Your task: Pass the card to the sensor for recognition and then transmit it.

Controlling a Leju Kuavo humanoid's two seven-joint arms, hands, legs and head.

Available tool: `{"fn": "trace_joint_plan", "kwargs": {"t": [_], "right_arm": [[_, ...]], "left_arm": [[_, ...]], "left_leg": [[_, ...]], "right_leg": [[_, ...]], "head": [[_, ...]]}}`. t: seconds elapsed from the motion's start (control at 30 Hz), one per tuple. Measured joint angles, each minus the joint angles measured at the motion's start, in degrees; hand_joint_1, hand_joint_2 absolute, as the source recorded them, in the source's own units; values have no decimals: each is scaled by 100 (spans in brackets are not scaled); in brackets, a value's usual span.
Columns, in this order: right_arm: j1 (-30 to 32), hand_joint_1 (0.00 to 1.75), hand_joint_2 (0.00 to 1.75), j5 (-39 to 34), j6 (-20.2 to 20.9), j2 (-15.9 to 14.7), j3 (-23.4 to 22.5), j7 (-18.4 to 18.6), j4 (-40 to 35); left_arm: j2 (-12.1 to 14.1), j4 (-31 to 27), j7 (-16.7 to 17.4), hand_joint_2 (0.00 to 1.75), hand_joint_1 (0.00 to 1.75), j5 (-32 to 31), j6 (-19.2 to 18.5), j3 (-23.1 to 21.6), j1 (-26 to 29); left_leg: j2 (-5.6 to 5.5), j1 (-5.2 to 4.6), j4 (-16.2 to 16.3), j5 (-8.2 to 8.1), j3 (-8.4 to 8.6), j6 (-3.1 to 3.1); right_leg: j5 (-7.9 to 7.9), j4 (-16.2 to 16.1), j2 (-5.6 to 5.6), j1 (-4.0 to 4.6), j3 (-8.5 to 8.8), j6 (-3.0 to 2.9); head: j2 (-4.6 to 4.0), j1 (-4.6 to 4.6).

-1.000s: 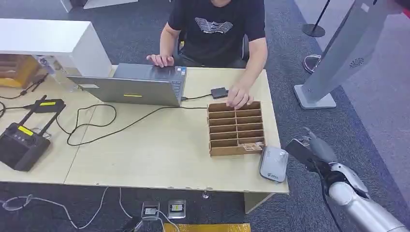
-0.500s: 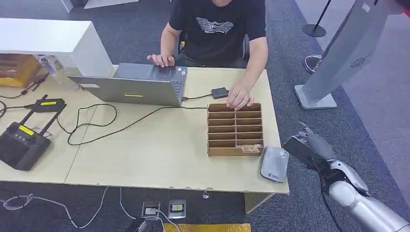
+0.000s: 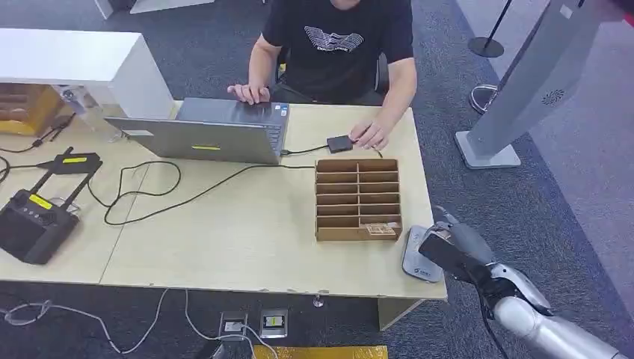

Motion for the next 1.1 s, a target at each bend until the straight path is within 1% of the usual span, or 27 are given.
{"fn": "trace_joint_plan", "kwargs": {"t": [0.2,0.3,0.4,0.5,0.63,0.77,0.93,1.1], "right_arm": [[-57,175,175,-70,31,98,186,-120,232],[-155,175,175,-144,70,186,282,-328,497],[-333,175,175,-206,105,287,374,-527,838],[-481,175,175,-258,109,356,413,-629,1182],[-625,175,175,-264,98,415,472,-658,1489],[-721,175,175,-258,112,466,472,-688,1707],[-885,175,175,-264,291,549,472,-962,2072],[-981,175,175,-267,319,621,472,-1032,2339]], "left_arm": [[-17,11,11,0,0,-147,-116,-2,0],[-33,20,11,0,0,-390,-249,-11,-1],[-68,22,-2,0,0,-652,-284,-74,-2],[-92,24,-98,0,0,-800,-334,-140,-4],[-94,24,-107,0,0,-815,-343,-223,-13],[-94,24,-153,0,0,-1012,-370,-308,-21],[-260,22,-109,0,0,-1364,-203,-474,-18],[-319,22,-109,0,0,-1460,-201,-610,-20]], "left_leg": [[0,0,0,0,-1,0],[0,0,0,0,-1,0],[0,-1,0,0,1,0],[-5,-1,0,1,0,1],[-4,-1,0,1,0,1],[-4,0,0,1,0,1],[-6,-1,0,1,1,1],[-5,-2,1,1,2,1]], "right_leg": [[0,0,0,0,1,0],[0,0,0,0,2,0],[1,0,0,-1,2,1],[1,0,-4,-1,3,1],[0,0,-3,-1,1,0],[0,0,-3,0,2,0],[1,-1,-4,-1,4,1],[2,0,-3,-2,5,3]], "head": [[0,0],[0,0],[0,-2],[0,2],[0,0],[0,0],[0,2],[0,0]]}}
